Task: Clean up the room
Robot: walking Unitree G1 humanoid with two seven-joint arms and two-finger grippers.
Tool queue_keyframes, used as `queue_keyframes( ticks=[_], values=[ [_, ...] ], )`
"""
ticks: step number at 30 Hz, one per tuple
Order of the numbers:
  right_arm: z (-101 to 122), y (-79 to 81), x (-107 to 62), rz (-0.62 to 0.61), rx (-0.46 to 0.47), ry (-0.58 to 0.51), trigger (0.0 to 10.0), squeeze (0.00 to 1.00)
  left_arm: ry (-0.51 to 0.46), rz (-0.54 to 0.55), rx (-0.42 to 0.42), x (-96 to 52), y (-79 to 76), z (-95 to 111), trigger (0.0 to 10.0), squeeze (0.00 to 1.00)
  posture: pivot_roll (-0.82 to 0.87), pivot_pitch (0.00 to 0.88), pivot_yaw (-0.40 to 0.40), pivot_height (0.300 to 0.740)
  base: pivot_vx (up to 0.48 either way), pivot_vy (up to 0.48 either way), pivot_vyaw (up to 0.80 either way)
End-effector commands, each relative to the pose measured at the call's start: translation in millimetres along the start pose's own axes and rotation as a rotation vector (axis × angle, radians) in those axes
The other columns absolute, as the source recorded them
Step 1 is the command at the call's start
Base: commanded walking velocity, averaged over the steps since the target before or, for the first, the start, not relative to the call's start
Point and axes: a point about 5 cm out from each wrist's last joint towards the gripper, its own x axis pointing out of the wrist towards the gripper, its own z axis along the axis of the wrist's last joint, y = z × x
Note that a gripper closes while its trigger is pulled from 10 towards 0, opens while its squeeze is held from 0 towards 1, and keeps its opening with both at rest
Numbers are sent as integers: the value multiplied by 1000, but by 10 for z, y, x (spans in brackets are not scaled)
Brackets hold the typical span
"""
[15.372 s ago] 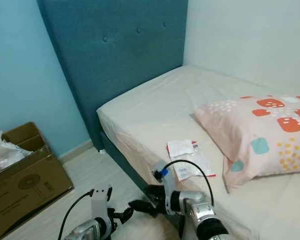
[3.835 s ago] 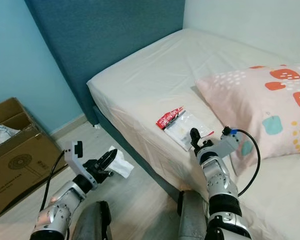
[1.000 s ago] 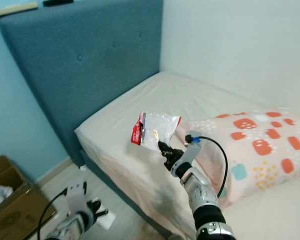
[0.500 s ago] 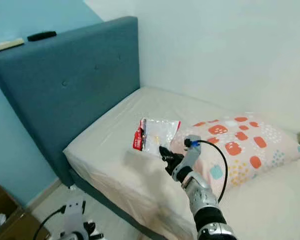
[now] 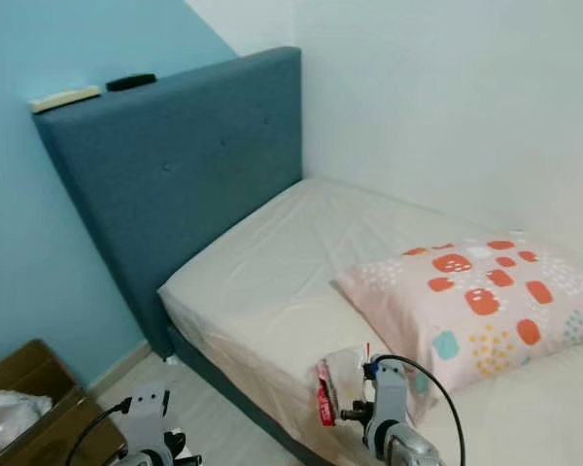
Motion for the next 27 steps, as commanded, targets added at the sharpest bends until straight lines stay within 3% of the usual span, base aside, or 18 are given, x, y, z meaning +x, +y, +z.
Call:
queue_keyframes(
  ticks=[1, 4, 11, 15, 19, 27],
  values=[
    [-93, -2, -16, -16, -16, 23, 10000, 0, 31, -4, 28, 0, -25, -54, 10000, 0, 48, 0, -38, 731, 0, 0, 769],
    [-200, 39, -25, -15, -13, 51, 10000, 0, 48, -24, 64, 4, -72, -83, 10000, 0, 41, 0, -31, 731, 0, 0, 767],
    [-382, 194, -31, 49, -45, 113, 10000, 0, 62, -42, 55, 6, -112, -116, 10000, 0, 36, 0, -32, 731, 0, 0, 763],
    [-353, 172, -29, 60, -46, 116, 10000, 0, 121, -30, 76, 6, -120, -171, 10000, 0, 41, 0, -40, 731, -305, 0, 761],
    [-362, 183, -28, 69, -57, 123, 10000, 0, 107, -28, 73, 9, -120, -150, 10000, 0, 43, 0, -45, 731, -480, 0, 759],
    [-365, 196, -25, 78, -85, 132, 10000, 0, 84, -23, 76, 13, -116, -116, 10000, 0, 45, 0, -50, 731, 0, 0, 757]
  ],
)
